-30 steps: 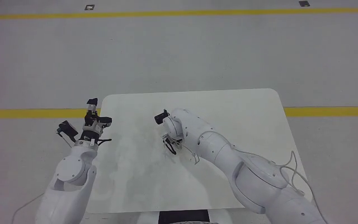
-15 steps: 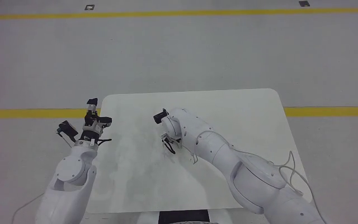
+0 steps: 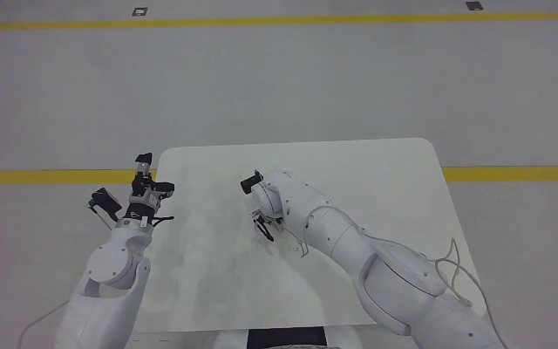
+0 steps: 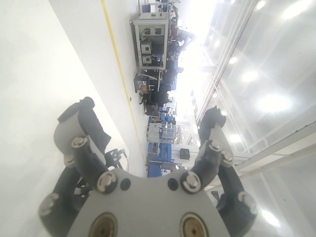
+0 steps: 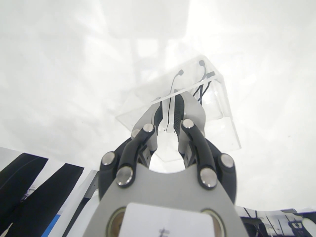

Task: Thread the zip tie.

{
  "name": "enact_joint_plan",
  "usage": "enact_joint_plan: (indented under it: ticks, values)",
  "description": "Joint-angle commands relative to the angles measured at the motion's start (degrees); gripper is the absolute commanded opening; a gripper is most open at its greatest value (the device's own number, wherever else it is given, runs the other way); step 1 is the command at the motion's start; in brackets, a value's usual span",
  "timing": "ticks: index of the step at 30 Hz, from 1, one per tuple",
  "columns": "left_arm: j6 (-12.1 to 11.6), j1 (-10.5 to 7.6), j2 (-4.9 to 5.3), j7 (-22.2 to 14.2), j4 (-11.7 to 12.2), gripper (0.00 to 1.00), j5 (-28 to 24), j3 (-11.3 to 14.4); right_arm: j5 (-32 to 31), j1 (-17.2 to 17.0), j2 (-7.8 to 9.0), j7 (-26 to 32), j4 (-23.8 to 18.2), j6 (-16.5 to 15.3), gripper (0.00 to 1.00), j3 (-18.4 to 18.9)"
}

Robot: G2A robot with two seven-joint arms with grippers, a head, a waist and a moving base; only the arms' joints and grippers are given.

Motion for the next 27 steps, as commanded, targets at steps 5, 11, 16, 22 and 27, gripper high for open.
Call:
enact_joint_plan:
  ticks: [5,11,16,22,27]
  values:
    - [0.0,0.0,0.0,0.0,0.0,1.0,0.0,0.0,-0.9,-0.3,-0.27,0.1,0.6,0.0,0.04,0.2]
    - [0.0,0.0,0.0,0.0,0.0,1.0,0.0,0.0,-1.6,-0.3,-0.64,0.3,1.0,0.2,0.0,0.6]
    - [0.0,0.0,0.0,0.0,0.0,1.0,0.0,0.0,-2.4,-0.1,-0.74,0.7,0.5,0.9,0.0,1.2]
    - [0.0,0.0,0.0,0.0,0.0,1.0,0.0,0.0,-3.2,0.1,-0.16,1.4,-1.4,1.5,0.0,2.7]
    - [0.0,0.0,0.0,0.0,0.0,1.0,0.0,0.0,-3.4,-0.1,1.2,2.7,-4.2,0.8,0.0,5.2]
